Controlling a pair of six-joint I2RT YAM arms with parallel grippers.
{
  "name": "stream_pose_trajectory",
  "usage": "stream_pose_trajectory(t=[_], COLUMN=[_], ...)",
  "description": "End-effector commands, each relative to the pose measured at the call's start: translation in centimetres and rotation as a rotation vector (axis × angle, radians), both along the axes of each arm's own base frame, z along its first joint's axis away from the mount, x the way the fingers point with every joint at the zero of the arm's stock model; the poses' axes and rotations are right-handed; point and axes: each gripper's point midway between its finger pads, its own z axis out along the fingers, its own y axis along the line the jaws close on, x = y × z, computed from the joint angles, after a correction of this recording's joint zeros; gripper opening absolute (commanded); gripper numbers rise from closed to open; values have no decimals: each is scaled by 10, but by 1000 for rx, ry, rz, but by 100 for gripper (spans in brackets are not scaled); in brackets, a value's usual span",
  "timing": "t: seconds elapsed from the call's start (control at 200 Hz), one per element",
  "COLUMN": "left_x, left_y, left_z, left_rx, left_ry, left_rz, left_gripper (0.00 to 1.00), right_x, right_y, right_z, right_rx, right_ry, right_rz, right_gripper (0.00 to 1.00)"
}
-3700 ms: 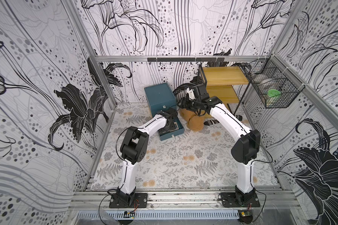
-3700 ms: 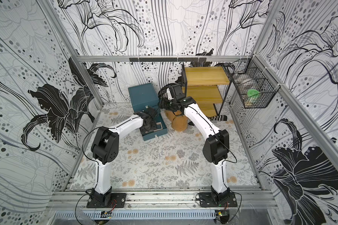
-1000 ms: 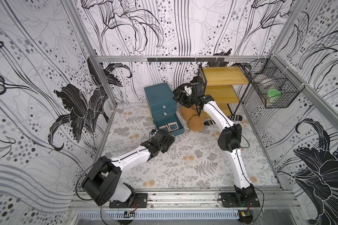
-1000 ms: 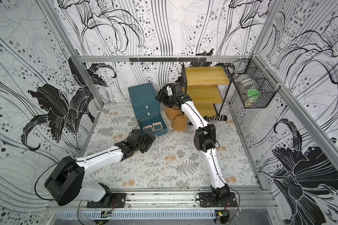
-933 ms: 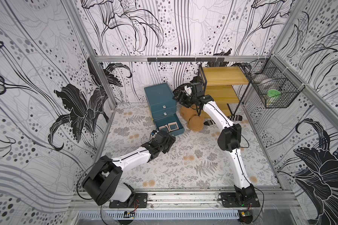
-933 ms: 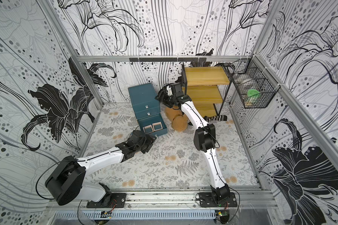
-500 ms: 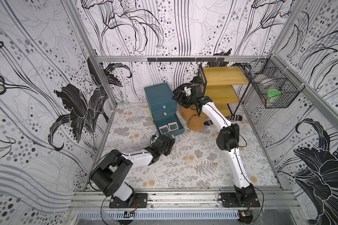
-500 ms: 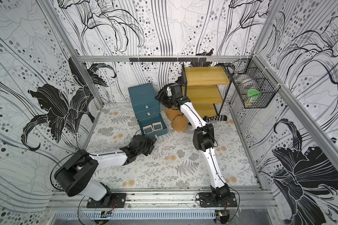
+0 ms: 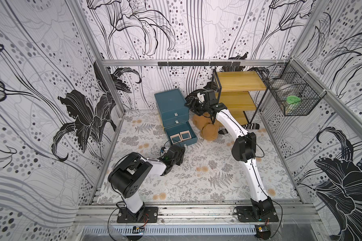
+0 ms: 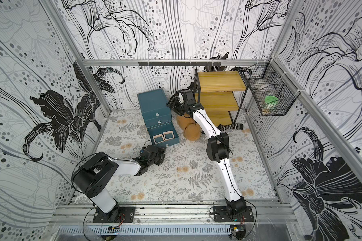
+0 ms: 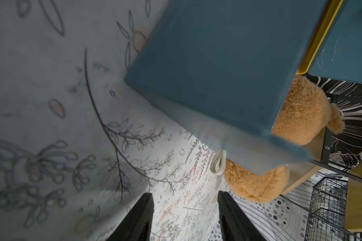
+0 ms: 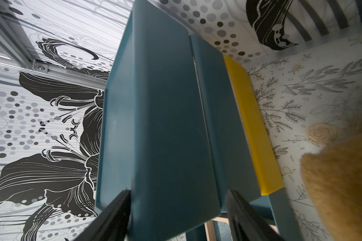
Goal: Place the brooch boxes into the drawer by color
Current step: Close the drawer in the storage box.
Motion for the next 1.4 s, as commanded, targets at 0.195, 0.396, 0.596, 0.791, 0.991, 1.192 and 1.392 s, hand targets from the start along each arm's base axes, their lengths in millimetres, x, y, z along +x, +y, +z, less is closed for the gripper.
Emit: stream_pose_trajectory(t=[0.195,0.396,0.596,0.791,0.991,1.192,1.392], left_x=[40,58,85,109,134,156,173], left_y=[10,26,36,41,46,52,55], left_z=[13,11,18,17,18,23,25], left_rx=[-33,-30,-57,-84,-98,-127,-141], left_ry=[-59,-71,-131,-153,-165,-182,-187], left_rz=[99,142,173,188,210,248,259], left_gripper=[35,35,36,39,43,45,45], right_x=[-7,-9,-11,-13,-16,-18,-20], right_y=[-11,-11,-14,-13,-9,-6,-5], right_z=[-44,-47,-55,-59,-62,-64,-66], right_rx=[-96,-96,-119,-126,-124,-129,-133], right_ry=[108,118,136,143,151,158,165], right_rz=[-30,-29,-29,-20,-12,-7,-7], right_gripper=[71,70,70,70,70,70,70])
